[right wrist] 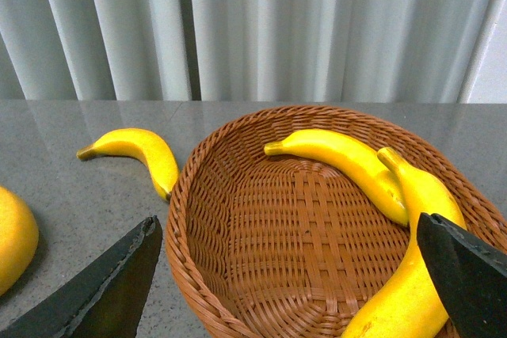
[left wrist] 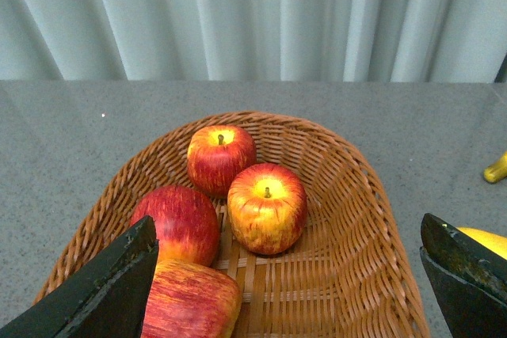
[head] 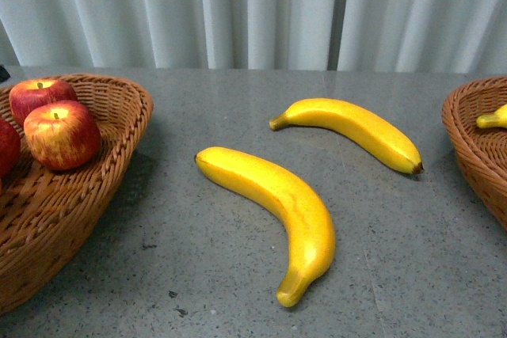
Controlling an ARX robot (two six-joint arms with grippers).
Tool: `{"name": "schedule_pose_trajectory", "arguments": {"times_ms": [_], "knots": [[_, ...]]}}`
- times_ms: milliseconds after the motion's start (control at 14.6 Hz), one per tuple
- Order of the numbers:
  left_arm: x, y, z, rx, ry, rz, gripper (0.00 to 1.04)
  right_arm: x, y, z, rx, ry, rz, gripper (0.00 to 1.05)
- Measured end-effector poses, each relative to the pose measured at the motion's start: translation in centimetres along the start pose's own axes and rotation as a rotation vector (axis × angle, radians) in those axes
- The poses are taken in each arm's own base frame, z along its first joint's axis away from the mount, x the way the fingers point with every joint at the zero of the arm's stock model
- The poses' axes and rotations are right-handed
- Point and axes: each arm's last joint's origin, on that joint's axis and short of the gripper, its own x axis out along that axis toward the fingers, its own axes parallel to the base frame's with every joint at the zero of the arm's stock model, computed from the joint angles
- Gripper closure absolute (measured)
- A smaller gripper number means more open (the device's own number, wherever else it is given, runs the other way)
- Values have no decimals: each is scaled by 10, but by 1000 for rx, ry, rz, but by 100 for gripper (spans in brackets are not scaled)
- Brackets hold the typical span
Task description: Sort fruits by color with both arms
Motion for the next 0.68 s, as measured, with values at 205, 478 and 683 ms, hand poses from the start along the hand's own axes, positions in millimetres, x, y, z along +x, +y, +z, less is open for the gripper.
{"name": "schedule_pose_trajectory", "arguments": {"times_ms": [205,478,683], "knots": [[-18,12,9,-17,-44,16,7,0,0,0,0,0,0,6],[-44,56,-13,-44,-108,-60,36,0,0,0,0,0,0,6],[-51,59,-36,-50,-123,-118,85,0,0,0,0,0,0,6]]}}
